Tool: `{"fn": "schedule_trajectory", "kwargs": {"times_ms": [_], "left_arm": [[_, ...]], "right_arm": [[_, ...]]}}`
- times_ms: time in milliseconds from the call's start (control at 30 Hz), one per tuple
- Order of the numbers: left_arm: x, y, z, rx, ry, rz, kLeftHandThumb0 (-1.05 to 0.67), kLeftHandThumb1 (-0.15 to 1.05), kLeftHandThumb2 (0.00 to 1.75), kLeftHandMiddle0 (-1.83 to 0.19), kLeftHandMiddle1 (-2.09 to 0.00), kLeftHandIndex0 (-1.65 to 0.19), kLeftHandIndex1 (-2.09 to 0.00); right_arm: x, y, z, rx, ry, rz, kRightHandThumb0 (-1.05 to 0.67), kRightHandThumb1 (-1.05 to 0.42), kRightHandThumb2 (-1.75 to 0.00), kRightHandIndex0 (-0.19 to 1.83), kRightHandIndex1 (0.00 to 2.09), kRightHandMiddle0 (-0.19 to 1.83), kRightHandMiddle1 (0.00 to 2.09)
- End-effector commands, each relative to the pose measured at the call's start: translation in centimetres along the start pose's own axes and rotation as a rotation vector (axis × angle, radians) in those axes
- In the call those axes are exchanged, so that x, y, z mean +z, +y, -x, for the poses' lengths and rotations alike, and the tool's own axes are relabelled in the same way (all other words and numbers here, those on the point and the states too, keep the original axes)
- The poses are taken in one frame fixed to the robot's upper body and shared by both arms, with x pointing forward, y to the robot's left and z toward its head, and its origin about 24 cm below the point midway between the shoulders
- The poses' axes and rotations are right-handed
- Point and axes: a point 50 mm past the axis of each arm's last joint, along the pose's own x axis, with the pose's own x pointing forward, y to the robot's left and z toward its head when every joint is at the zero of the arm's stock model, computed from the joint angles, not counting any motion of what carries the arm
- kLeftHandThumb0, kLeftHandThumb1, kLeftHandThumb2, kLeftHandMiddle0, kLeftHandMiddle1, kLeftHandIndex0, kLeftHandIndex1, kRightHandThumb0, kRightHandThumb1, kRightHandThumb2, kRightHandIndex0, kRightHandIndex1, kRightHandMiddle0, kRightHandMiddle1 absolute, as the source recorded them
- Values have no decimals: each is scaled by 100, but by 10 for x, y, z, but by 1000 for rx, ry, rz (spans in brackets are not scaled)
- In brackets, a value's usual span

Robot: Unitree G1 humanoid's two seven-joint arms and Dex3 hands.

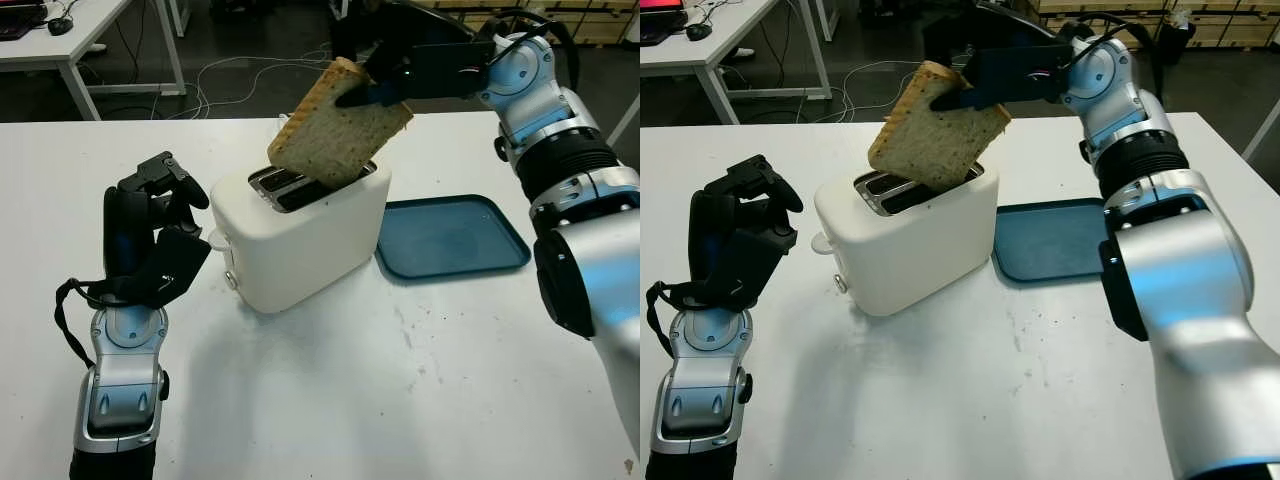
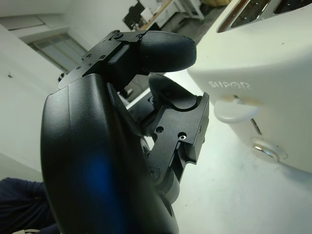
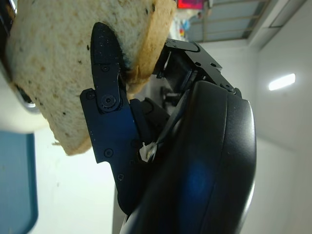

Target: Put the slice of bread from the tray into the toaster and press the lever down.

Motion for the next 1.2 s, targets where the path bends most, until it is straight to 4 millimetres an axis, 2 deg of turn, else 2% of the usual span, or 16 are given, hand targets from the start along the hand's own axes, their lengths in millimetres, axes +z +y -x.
{"fn": "schedule_trajectory", "kwargs": {"times_ms": [0,267,833,1167], "left_arm": [[1,1,1,6,-13,-20,17,81,105,-116,-175,-77,-175],[2,0,0,8,-10,-24,18,81,103,-116,-175,-77,-175],[2,0,1,2,-12,-21,16,83,102,-119,-175,-77,-175],[2,0,2,5,-5,-7,15,82,104,-117,-175,-76,-175]], "right_arm": [[-5,-3,5,-2,29,44,-47,-92,-42,108,175,83,175],[-3,-3,6,54,43,153,-50,-92,-42,105,175,80,175],[33,17,-14,130,-153,334,-48,-92,-35,113,175,86,175],[51,36,-22,188,-246,629,-53,-92,-34,118,175,92,175]]}}
